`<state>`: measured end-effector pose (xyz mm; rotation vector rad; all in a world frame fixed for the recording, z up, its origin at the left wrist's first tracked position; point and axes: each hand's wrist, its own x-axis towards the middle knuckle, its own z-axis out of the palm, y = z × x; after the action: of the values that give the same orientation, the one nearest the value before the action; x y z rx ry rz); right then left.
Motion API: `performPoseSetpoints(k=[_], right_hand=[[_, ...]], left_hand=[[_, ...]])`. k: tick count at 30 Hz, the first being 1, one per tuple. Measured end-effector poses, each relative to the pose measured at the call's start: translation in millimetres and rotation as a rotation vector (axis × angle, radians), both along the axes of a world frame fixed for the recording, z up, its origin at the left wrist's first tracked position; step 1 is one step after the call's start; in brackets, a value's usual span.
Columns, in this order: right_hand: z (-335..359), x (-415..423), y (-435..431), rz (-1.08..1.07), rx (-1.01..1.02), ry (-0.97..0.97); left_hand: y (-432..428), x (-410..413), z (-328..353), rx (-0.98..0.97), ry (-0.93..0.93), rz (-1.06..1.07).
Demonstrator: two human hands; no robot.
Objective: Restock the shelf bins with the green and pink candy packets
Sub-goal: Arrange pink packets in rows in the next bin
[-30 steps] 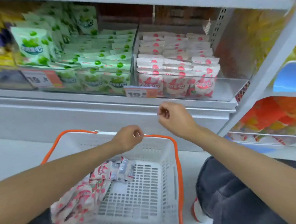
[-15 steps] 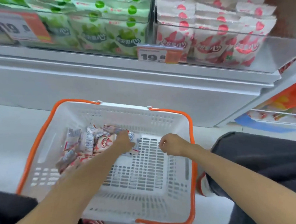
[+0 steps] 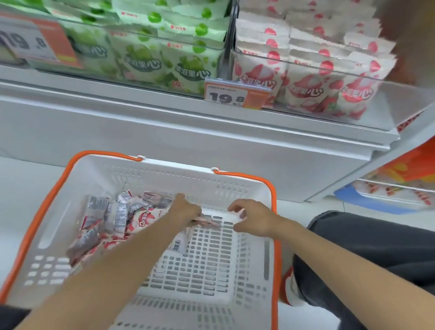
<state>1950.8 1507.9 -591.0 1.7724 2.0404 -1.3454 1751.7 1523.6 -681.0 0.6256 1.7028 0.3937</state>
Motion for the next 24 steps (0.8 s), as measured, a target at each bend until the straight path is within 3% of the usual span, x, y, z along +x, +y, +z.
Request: performPoseSetpoints(k=[2, 4, 6, 7, 10, 12, 15, 19, 24], right_hand=[[18, -1, 0, 0.055, 0.017, 0.007], [38, -1, -1, 0.049, 0.086, 0.053], [61, 3, 5, 0.004, 0.245, 0.089], [76, 6, 10, -0.022, 0.309, 0.109], [119, 22, 26, -0.166, 0.295, 0.277], [142, 32, 29, -0.278, 0.220, 0.419], [165, 40, 30, -0.414, 0.128, 0.621], [188, 51, 31, -0.411, 0.109, 0.755], [217, 71, 34, -0.380, 0.240, 0.763]], left_hand=[[9, 5, 40, -0.096, -0.241, -0.001], [18, 12, 81, -0.158, -0.361, -0.076], [20, 18, 129, -0.103, -0.471, -0.017], [19, 21, 153, -0.033, -0.452, -0.027], [14, 26, 212, 0.277, -0.074, -0.372], [12, 32, 232, 0.475, -0.076, -0.459], [14, 46, 245, 0.564, -0.102, -0.547], [27, 63, 258, 0.872, 0.166, -0.460], [37, 85, 280, 0.995, 0.180, -0.263]])
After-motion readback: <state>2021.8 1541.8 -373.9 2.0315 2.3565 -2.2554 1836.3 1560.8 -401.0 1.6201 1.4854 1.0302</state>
